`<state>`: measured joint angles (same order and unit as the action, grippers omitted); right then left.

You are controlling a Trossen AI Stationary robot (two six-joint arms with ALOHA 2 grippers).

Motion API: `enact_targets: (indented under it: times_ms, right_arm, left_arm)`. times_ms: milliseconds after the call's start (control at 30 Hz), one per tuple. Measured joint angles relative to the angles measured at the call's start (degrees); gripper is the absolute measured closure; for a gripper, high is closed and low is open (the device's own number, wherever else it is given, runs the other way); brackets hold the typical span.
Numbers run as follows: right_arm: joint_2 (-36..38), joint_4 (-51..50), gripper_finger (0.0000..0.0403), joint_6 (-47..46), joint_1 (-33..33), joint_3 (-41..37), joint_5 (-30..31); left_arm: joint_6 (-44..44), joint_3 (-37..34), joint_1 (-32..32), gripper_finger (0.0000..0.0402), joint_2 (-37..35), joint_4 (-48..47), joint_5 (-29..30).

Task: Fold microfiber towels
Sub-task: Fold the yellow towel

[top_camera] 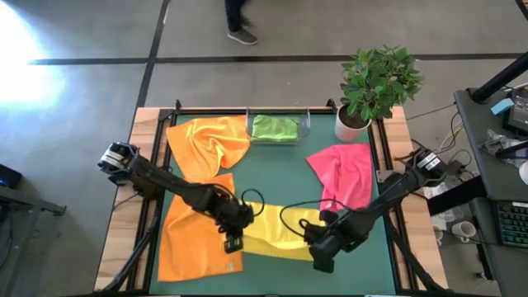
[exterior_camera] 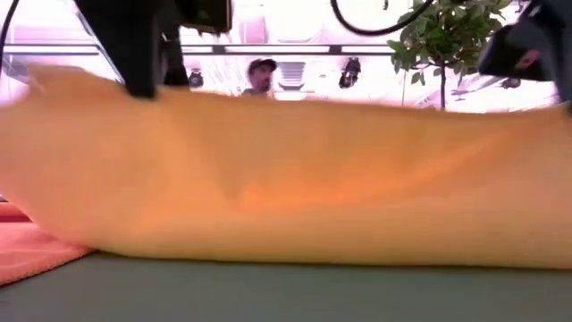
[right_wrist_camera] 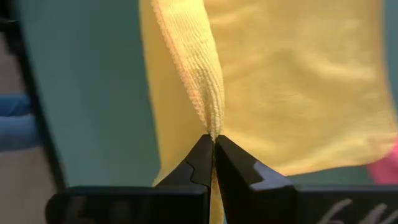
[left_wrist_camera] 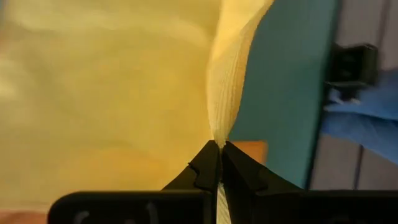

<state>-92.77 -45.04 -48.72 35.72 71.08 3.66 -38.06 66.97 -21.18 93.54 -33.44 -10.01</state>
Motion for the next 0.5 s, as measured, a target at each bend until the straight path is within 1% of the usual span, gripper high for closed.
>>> enact_targets:
  times_ms: [100,333,500]
  right_arm:
    - [0.30,-1.18,0.0394,1.16,-1.50,-0.66,1.27]
    - [0.42,-6.41,0.0394,2.32,-4.67,-1.13,7.16]
    - [0.07,-7.29,0.0394,7.13,-7.24,-1.55,7.94]
  left_arm:
    - [-0.02,-0.41,2.07,0.0401,0.00,-0.66,1.57]
    - [-0.22,-0.80,6.49,0.0401,0.00,-1.35,4.65]
    - [-1.10,-0.80,8.76,0.0401,0.00,-4.85,6.16]
